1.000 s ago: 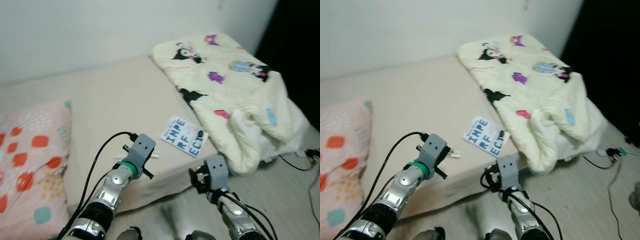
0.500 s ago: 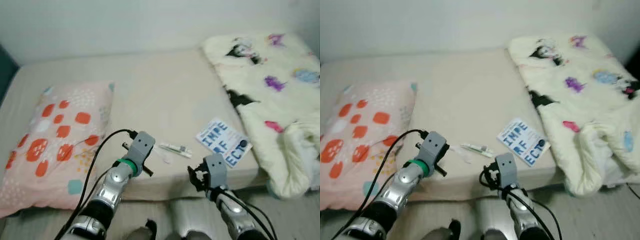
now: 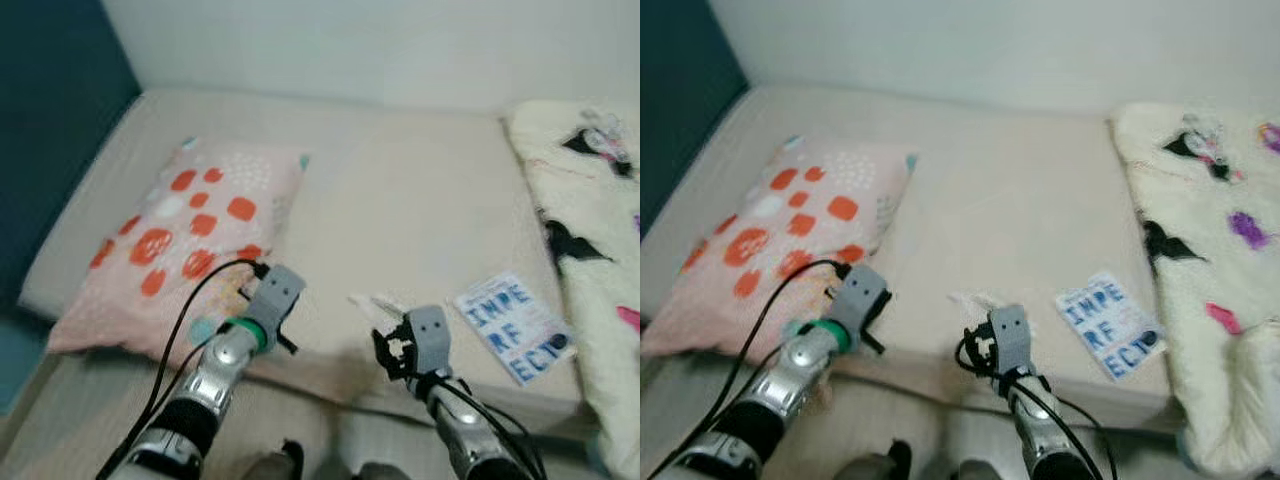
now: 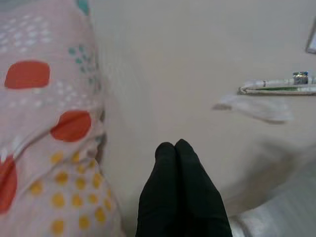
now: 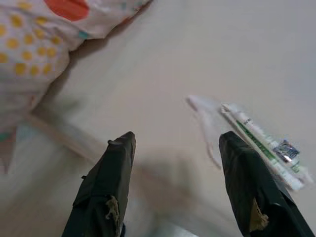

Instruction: Clean up the room

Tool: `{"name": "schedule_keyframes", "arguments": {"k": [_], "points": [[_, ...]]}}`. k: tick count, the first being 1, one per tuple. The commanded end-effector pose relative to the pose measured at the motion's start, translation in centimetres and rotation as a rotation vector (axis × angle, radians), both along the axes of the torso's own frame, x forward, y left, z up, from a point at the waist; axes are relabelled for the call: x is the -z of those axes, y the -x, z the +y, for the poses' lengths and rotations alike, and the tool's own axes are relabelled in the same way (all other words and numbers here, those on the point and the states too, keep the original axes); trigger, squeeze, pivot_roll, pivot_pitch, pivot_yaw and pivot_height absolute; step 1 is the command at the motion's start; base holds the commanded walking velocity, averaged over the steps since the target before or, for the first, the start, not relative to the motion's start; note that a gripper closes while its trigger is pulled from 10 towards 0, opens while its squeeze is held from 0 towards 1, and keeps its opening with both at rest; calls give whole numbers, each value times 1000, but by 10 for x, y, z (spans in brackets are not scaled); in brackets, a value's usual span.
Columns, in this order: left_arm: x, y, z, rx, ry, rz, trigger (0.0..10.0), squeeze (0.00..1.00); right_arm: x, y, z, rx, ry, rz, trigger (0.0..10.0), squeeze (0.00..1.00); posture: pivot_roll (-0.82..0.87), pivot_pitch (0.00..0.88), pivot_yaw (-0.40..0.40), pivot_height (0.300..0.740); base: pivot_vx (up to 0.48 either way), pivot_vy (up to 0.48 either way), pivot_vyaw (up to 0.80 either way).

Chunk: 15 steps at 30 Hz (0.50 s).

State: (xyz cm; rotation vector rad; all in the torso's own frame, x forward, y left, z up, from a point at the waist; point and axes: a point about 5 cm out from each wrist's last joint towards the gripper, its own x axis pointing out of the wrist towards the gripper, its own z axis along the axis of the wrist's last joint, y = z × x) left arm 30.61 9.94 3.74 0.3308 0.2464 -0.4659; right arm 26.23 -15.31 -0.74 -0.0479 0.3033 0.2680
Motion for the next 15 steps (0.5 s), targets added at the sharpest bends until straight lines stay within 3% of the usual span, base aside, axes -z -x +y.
{"name": "schedule_keyframes", "arguments": {"k": [1,8,15], "points": [[4,4,-5,28,-2,15,10000,0,7,6,-7,31,-4,35,10000,0,-58,0,65,740,0,-472,0],[4,5,-6,31,5,14,10000,0,6,7,-8,38,-10,32,10000,0,-58,0,64,740,0,-472,0],[6,5,-5,22,-1,25,10000,0,7,8,-9,44,-10,33,10000,0,-59,0,65,740,0,-78,0]]}}
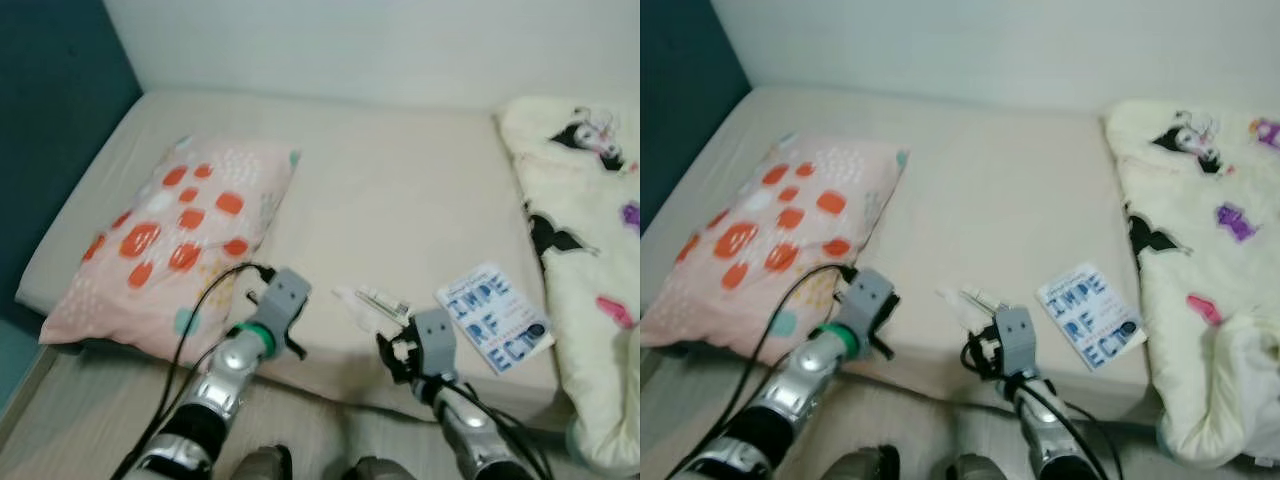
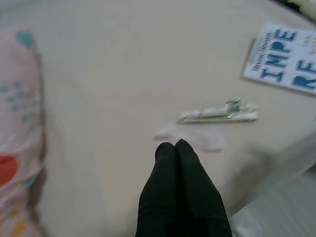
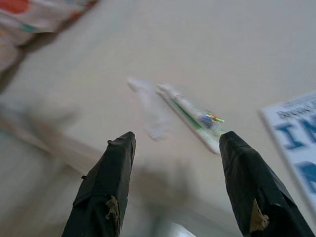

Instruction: Clean up the room

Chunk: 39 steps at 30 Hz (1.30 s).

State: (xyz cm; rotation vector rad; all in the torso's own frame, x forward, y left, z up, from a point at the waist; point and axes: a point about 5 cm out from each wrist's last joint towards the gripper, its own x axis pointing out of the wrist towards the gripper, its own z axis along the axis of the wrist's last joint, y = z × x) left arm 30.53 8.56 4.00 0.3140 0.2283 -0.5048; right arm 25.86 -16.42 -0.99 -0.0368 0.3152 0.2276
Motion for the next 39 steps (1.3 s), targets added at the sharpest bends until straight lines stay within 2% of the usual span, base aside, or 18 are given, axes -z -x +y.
{"name": "schedule_keyframes", "arguments": {"k": [1,24,28,31,33,36,39], "points": [[8,4,8,-15,-25,31,10000,0,5,4,2,3,-7,22,10000,0,-59,0,65,740,0,0,0],[5,4,7,-10,4,24,10000,0,2,4,0,21,-4,-7,10000,0,-65,2,65,740,0,0,0],[5,3,9,-27,59,37,10000,0,-17,-13,-7,132,-76,-86,10000,0,-77,9,62,740,0,0,0],[5,2,10,-26,83,44,10000,0,-31,-22,-12,174,-74,-149,10000,0,-86,19,60,740,0,0,0],[5,2,10,-26,83,44,10000,0,-31,-22,-12,174,-74,-149,10000,0,-86,19,60,740,0,0,0],[2,0,9,-30,110,46,10000,0,-42,-27,-18,208,-49,-202,10000,0,-102,31,53,740,0,0,0],[-2,-3,7,-42,141,38,10000,0,-47,-27,-26,234,-25,-232,10000,0,-112,39,43,725,0,0,0]]}}
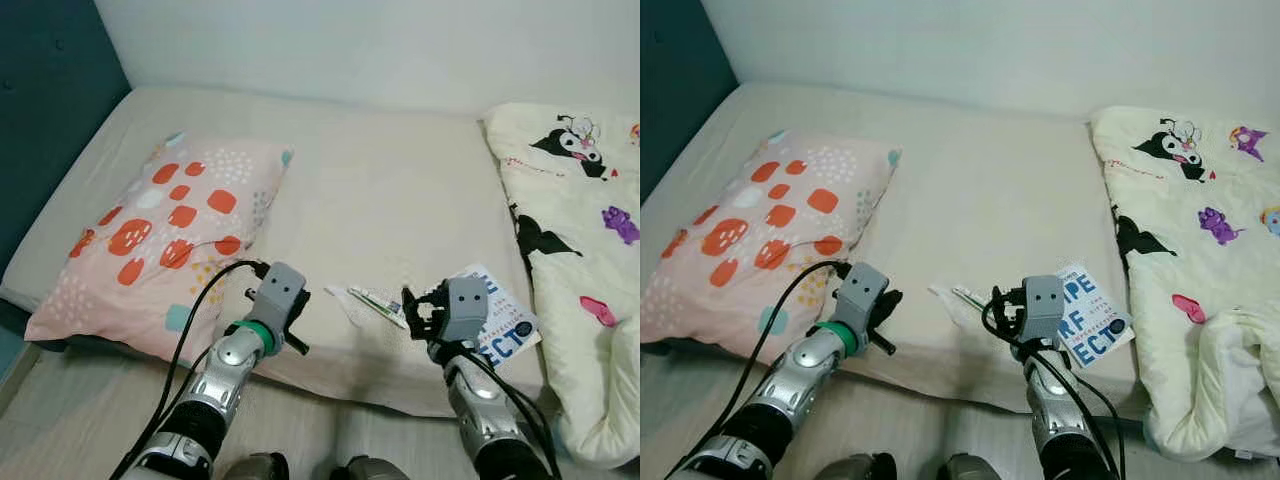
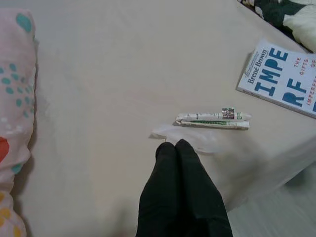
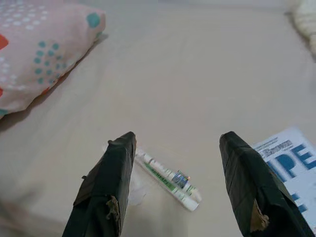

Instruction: Clean up the room

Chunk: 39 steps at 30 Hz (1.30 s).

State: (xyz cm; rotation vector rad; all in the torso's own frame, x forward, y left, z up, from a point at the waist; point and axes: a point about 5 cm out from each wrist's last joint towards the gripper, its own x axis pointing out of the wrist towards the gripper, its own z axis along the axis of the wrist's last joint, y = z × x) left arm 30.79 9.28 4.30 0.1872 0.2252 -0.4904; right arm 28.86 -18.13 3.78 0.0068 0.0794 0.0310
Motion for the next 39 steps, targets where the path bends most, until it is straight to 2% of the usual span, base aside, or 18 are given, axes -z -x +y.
{"name": "schedule_keyframes", "arguments": {"k": [1,14,29,39], "points": [[1,0,0,-11,21,14,10000,0,0,3,-9,36,10,5,10000,0,-112,39,43,720,0,0,0],[-5,2,-10,-7,65,-8,10000,0,-4,6,-19,49,38,13,10000,0,-114,53,20,665,0,0,0],[-2,5,-14,5,52,-3,10000,0,-2,6,-20,45,51,37,10000,0,-114,42,19,595,0,0,0],[-1,6,-10,6,29,-4,10000,0,1,7,-15,37,39,49,10000,0,-105,42,32,555,0,0,0]]}}
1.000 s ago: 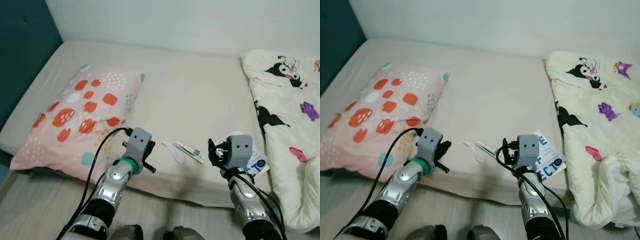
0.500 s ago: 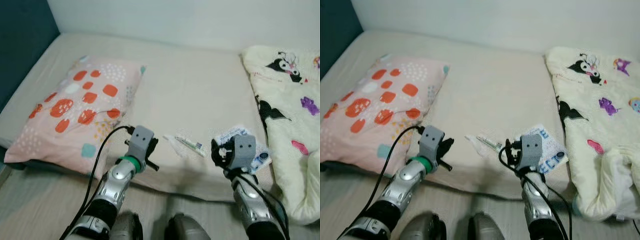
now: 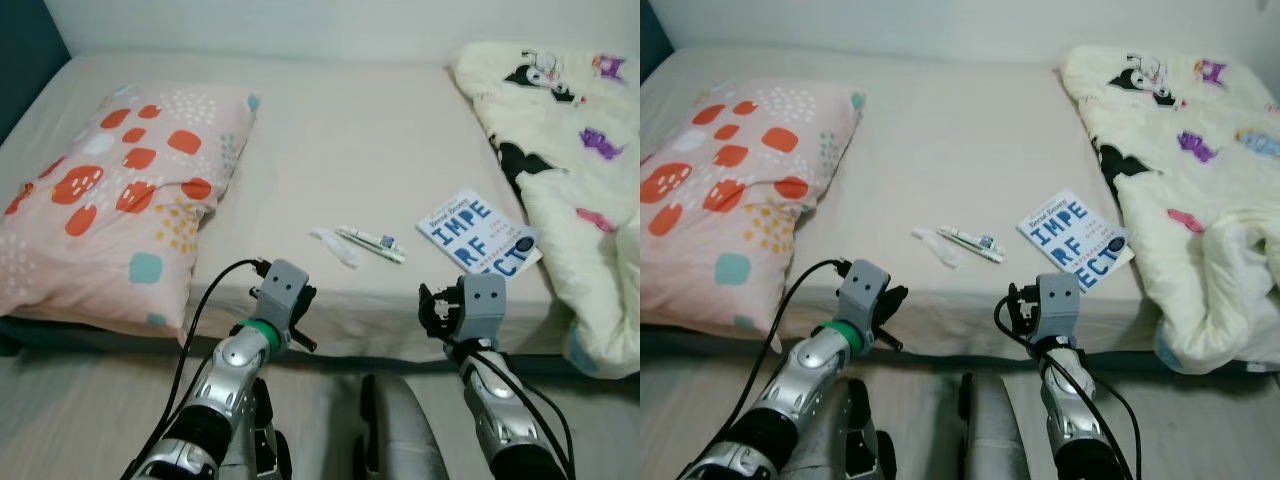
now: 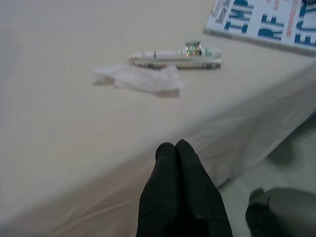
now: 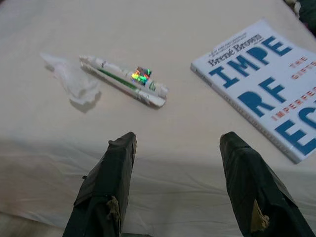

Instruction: Clean up the room

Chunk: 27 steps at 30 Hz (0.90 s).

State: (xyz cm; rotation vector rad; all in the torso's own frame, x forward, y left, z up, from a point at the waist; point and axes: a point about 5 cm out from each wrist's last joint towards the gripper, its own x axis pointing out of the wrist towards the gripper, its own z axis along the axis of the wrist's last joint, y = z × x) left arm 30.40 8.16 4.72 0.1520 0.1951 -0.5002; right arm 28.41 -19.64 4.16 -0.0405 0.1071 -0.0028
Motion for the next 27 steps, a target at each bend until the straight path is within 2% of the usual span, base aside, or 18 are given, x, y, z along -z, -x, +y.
{"name": "schedule_keyframes", "arguments": {"k": [1,5,10,11,16,19,20,24,27], "points": [[3,2,2,-2,-15,16,10000,0,5,3,1,5,-12,22,10000,0,-103,43,35,550,0,0,0],[3,1,6,-27,-37,10,10000,0,4,2,4,-3,-23,19,10000,0,-97,53,39,525,0,0,0],[3,0,8,-46,-47,4,10000,0,4,2,4,-6,-24,18,10000,0,-96,58,39,515,0,0,0],[2,-1,12,-95,-57,-14,10000,0,3,2,6,-24,-20,17,10000,0,-93,65,33,505,0,0,0],[-4,-6,18,-171,-57,-58,10000,0,-1,-1,10,-79,0,-2,10000,0,-90,69,29,495,0,0,0],[-27,-14,30,-294,-10,-182,10000,0,-22,-11,25,-211,36,-86,10000,0,-85,76,22,495,0,0,0],[-27,-14,30,-294,-10,-182,10000,0,-22,-11,25,-211,36,-86,10000,0,-85,76,22,495,0,0,0],[-49,-15,29,-275,-14,-291,10000,0,-43,-22,31,-251,30,-161,10000,0,-76,84,15,495,0,0,0],[-52,-15,29,-272,-19,-306,10000,0,-46,-24,31,-253,27,-168,10000,0,-76,84,15,495,0,0,0]]}}
